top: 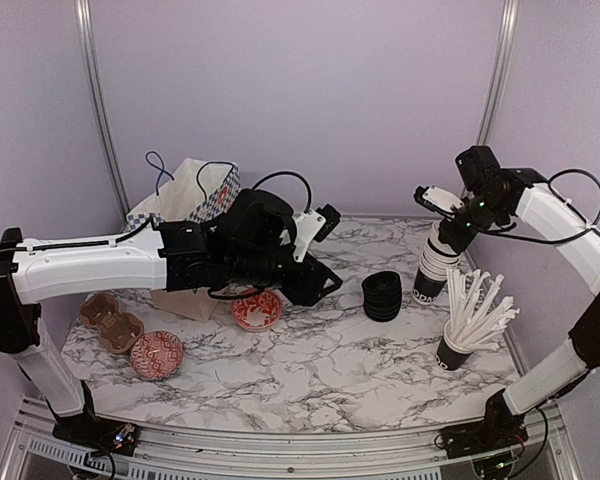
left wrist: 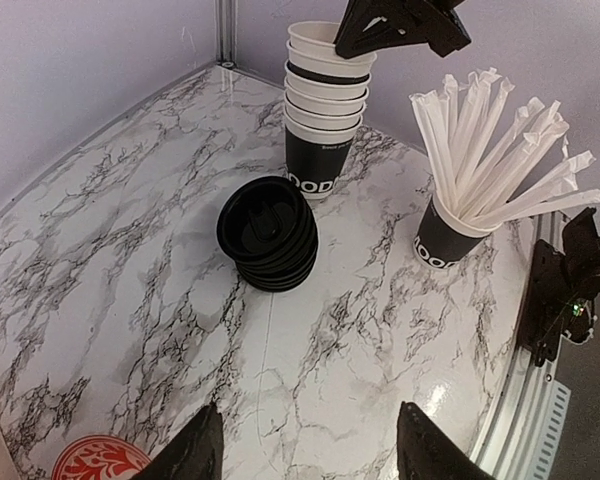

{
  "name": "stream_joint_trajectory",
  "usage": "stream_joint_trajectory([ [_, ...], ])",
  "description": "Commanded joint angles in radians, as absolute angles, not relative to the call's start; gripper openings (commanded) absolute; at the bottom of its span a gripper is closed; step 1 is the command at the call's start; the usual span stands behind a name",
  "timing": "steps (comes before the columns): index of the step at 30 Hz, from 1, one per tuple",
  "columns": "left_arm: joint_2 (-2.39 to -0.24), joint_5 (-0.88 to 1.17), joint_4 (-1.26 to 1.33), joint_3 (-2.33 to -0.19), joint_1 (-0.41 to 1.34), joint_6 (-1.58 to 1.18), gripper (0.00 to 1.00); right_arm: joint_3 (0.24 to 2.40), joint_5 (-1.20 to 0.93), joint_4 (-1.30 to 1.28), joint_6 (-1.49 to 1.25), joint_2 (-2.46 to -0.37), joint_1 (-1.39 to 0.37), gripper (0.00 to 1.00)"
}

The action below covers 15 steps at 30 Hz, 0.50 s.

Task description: Pack the takeout coffee

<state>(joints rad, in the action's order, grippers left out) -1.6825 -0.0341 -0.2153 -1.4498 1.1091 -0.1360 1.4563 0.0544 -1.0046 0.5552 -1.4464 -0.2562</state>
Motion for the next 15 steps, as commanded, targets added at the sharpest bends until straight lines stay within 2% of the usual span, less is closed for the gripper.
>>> stream_joint_trajectory([
  [1, -1.68, -0.036, -0.129, -1.429, 1.115, -0.153, 0.6, 1.539, 0.055, -0.978, 0.577, -1.448, -0.242, 0.0],
  [3, -1.688, -0.045, -0.079, -1.412, 1.115, -0.161, 0.6, 1.529, 0.016, -0.998, 0.59, -1.448, -0.237, 0.0],
  [6, -1.717, -0.058, 0.018, -1.396, 1.115, -0.172, 0.61, 1.416, 0.175, -0.896, 0.612, -1.419, -0.274, 0.0],
  [9, -1.756, -0.065, 0.089, -1.409, 1.115, -0.175, 0.62, 1.401, 0.12, -0.897, 0.608, -1.423, -0.262, 0.0],
  [11, -1.778, -0.084, 0.137, -1.428, 1.115, -0.197, 0.63, 1.422, -0.038, -0.921, 0.61, -1.412, -0.216, 0.0],
  [15, -1.826, -0.097, 0.182, -1.477, 1.115, -0.253, 0.64, 1.449, -0.004, -0.908, 0.61, -1.382, -0.211, 0.0],
])
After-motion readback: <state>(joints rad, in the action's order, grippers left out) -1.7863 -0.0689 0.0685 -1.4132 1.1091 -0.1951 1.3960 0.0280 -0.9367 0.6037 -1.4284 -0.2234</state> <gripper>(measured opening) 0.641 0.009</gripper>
